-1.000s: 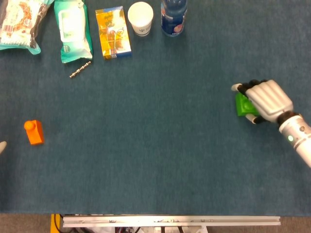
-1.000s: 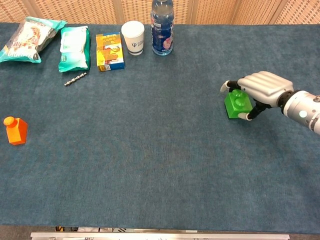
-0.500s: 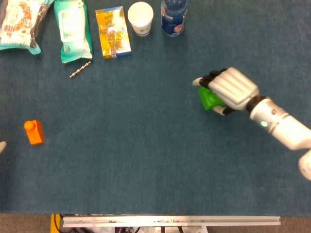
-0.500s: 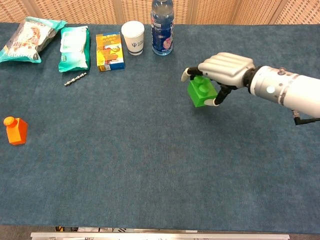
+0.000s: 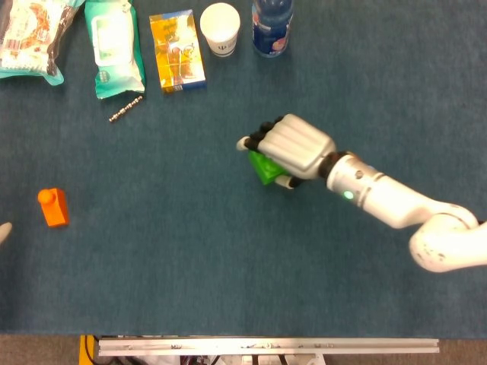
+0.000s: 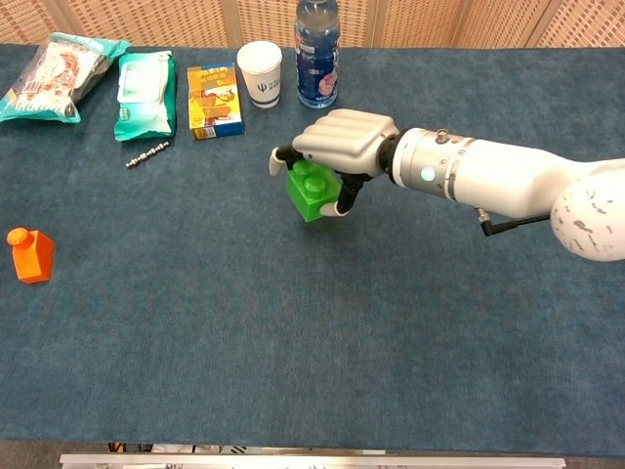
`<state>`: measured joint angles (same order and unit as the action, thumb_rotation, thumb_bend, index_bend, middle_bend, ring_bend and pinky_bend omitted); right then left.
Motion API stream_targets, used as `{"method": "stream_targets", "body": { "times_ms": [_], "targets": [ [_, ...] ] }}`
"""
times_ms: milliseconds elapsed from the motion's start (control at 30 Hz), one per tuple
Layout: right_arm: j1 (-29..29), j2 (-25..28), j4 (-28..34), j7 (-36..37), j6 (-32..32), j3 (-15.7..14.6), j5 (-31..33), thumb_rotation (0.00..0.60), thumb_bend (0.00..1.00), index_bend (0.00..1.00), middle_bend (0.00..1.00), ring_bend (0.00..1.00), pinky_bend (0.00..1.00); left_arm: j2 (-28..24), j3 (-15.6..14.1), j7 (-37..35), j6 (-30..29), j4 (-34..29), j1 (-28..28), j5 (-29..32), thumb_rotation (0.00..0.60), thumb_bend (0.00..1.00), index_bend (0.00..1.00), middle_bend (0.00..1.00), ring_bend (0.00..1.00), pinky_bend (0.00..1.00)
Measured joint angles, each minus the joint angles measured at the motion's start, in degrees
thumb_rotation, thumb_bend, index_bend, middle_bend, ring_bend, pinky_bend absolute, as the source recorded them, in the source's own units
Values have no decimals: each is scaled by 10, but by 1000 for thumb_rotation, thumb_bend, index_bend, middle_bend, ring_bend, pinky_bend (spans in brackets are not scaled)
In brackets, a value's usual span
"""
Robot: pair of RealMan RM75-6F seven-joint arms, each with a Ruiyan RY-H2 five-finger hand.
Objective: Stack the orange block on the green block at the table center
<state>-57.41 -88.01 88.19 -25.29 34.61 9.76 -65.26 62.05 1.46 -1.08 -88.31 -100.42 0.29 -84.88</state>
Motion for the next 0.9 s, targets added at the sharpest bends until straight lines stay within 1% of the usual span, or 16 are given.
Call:
{"method": "stream_targets", "body": {
  "times_ms": [200, 433, 600, 767, 900],
  "targets": [
    [-40, -35, -15, -34, -5, 0, 47, 600, 260, 238, 379, 275, 391, 0, -2, 0, -1, -1, 0, -5, 600, 96, 307, 297, 246, 196],
    [-86, -83, -46, -75, 0, -9, 98, 600, 259, 238, 379, 276, 391, -1, -3, 1, -3, -1, 2, -7, 600, 95, 307, 296, 246, 196],
    [-101, -101, -59, -86, 5, -11, 112, 600, 259, 238, 379, 277, 391, -3, -4, -1, -7, -2, 4, -8, 600, 95, 307, 297, 246, 196],
    [-130, -128, -86, -97, 6, -9, 143, 600, 259, 238, 377, 277, 391, -5, -5, -2, -10, -2, 7, -9, 600, 95, 307, 297, 246, 196],
    [-144, -139, -98, -102, 6, -15, 160, 600, 256, 238, 370, 275, 391, -5, -5, -3, -13, -2, 9, -11, 600, 95, 307, 297, 246, 196]
  ]
}}
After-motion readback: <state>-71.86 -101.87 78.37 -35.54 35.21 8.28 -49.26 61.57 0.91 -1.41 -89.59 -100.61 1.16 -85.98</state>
